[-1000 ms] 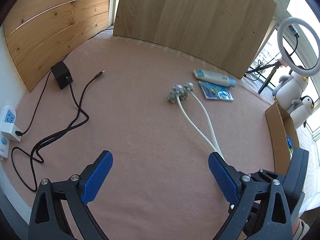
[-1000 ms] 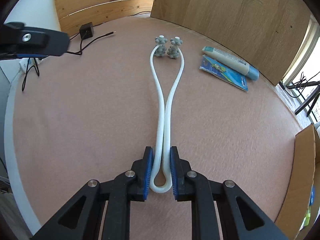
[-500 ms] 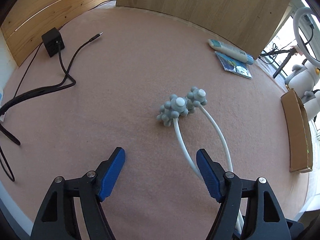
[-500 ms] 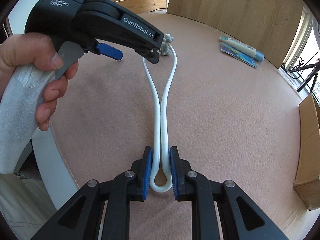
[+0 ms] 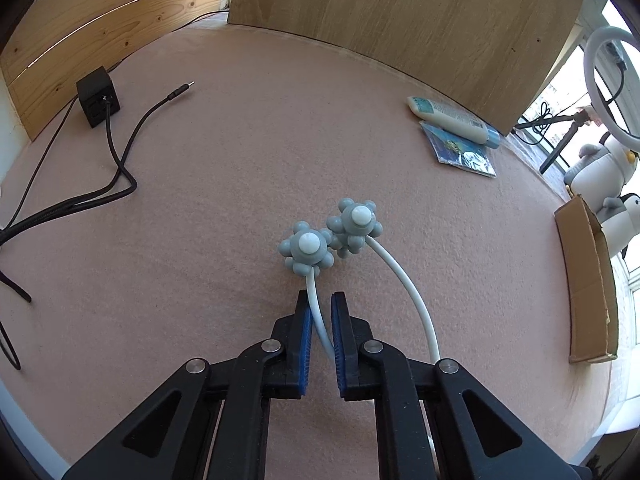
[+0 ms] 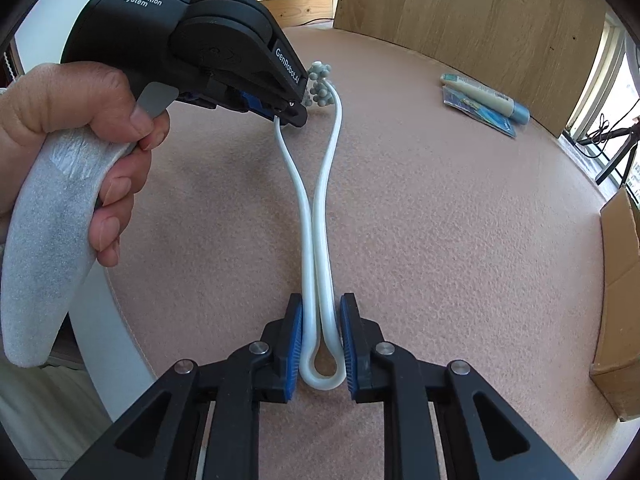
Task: Organize objects
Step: 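Grasp the roller's grey ball heads with the left tool while the right tool holds the loop, then carry the massage roller into the box with both tools and release it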
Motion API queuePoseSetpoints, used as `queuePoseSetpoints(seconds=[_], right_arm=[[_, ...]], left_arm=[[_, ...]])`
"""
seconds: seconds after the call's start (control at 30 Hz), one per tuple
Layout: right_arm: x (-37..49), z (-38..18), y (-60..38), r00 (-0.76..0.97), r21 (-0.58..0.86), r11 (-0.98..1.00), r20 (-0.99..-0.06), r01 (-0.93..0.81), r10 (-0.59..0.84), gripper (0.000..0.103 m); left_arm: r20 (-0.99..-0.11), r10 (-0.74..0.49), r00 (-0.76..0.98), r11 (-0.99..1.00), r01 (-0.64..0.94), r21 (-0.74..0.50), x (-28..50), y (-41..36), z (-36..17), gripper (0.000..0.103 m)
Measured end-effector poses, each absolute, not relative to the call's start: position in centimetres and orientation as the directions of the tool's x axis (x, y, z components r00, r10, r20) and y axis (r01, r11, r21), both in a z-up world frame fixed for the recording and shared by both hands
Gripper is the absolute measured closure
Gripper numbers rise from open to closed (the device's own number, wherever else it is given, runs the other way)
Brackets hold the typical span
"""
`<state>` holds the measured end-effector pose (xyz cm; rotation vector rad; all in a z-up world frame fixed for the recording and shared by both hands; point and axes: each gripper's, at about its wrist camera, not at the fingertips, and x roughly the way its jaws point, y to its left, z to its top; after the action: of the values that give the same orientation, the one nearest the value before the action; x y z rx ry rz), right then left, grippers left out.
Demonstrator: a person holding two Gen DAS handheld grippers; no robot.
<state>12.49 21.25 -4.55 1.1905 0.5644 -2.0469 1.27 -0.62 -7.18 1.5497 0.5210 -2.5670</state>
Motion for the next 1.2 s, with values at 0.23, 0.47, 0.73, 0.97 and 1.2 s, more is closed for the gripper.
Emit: queuePoseSetpoints(seconds=[0.23,0.47,0.73,0.97,1.2], right_arm=[[12.8,-2.9,21.2,-0.383,-0.051,-0.657,-0.845,0.752,-0.373,0.088],[12.2,-0.4,22.0,-0.449,-0.075,-0.682,-0.804,0.728,-0.39,0.088],[11.1,2.0,24.0,-0.515,-0.097,-0.711,-0.757,0.696,-0.401,0.088],[10.1,3.1,27.5,-0.561,-0.095,-0.757,-0.732,0.646,-0.387,0.088],[8.6,3.7,33.2,-0.613,-0.087,-0.825,-0.713,0.559,-0.34,0.088]], left_arm=[[-0.846,0.08,-0.527,-0.945,0.231,-0.233,0.9,-0.2,-3.9,0.095],[-0.81,0.079,-0.581,-0.951,0.2,-0.236,0.0,0.8,0.1,0.095],[-0.778,0.086,-0.622,-0.959,0.16,-0.234,-1.2,3.5,3.5,0.095],[-0.766,0.116,-0.632,-0.971,0.092,-0.223,-3.0,8.7,5.0,0.095],[-0.755,0.173,-0.632,-0.978,-0.022,-0.206,-5.3,17.1,6.0,0.094]])
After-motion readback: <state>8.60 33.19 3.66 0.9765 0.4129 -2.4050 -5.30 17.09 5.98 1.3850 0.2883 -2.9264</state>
